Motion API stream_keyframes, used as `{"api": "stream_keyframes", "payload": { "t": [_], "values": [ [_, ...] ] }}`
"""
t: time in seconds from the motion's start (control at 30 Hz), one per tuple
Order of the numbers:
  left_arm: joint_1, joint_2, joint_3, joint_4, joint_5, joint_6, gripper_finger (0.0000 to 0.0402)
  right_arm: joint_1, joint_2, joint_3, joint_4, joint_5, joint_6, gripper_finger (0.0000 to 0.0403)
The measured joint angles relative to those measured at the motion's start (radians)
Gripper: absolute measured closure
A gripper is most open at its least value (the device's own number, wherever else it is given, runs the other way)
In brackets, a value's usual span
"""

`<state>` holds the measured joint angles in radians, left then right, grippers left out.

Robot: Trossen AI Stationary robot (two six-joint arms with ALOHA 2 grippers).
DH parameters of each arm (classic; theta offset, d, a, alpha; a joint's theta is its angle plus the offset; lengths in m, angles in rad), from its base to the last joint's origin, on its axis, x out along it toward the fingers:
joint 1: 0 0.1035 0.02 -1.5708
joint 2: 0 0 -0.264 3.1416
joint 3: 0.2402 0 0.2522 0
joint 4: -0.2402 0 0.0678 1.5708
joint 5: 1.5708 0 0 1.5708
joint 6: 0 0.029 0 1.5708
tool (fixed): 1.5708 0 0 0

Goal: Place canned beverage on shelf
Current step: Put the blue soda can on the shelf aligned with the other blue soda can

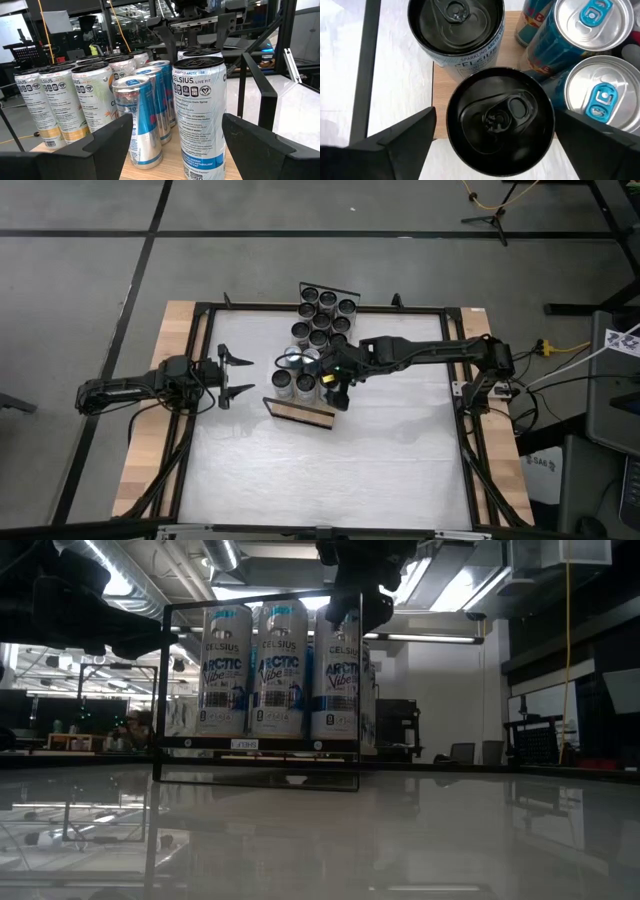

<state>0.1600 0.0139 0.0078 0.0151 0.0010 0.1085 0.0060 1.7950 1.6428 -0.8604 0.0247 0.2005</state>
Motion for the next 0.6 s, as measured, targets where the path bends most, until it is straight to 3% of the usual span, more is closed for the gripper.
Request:
{"api": "stream_keyframes", "payload": {
  "t": [0.6],
  "values": [
    [0.000,0.000,0.000,0.000,0.000,0.000,0.0100,0.001,-0.085,0.000,-0.082,-0.011,0.037,0.0013]
  ]
}}
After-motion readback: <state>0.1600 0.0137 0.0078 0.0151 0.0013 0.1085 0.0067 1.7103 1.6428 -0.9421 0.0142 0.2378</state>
